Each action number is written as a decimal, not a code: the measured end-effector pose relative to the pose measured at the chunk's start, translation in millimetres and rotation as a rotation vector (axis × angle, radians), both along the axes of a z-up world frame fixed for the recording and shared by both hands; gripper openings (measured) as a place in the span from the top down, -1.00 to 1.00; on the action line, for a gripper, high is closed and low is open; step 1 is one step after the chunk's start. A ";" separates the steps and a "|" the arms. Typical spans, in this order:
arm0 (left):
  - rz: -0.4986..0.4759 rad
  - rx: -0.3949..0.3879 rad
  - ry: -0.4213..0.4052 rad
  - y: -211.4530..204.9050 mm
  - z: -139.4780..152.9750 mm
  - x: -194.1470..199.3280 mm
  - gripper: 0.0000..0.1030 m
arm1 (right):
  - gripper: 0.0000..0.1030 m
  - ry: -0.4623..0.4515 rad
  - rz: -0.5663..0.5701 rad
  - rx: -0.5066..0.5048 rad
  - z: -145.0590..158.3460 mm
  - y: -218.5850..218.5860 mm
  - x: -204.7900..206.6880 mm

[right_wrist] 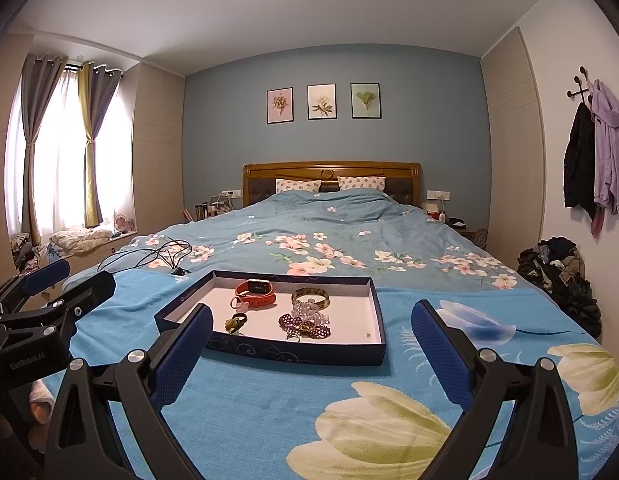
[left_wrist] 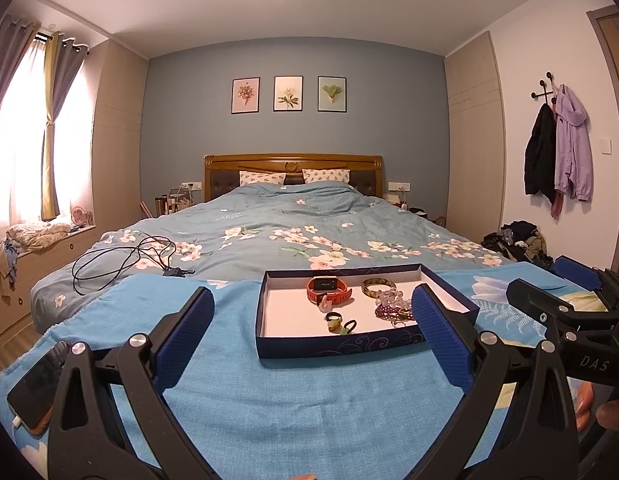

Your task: Organize jewelry

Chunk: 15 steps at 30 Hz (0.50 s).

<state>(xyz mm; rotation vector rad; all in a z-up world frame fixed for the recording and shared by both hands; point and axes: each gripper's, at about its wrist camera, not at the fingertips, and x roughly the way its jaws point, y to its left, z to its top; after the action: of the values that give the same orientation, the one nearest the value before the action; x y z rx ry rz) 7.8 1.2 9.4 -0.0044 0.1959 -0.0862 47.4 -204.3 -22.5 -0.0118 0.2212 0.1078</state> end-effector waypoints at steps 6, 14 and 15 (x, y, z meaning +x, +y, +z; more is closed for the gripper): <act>-0.001 0.001 0.002 -0.2 0.7 1.2 -0.89 | -0.86 0.000 0.001 0.001 0.0 -0.4 -0.7; -0.001 -0.001 0.002 -0.1 0.5 1.3 -0.89 | -0.86 0.000 0.001 0.003 0.1 -0.5 -0.4; -0.001 -0.002 0.003 0.2 0.6 1.9 -0.89 | -0.86 0.002 0.000 0.003 0.1 -0.5 -0.1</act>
<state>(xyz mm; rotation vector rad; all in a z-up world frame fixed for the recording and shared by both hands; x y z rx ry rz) 9.7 1.5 10.0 -0.0066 0.1984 -0.0870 47.3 -204.8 -22.4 -0.0090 0.2227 0.1077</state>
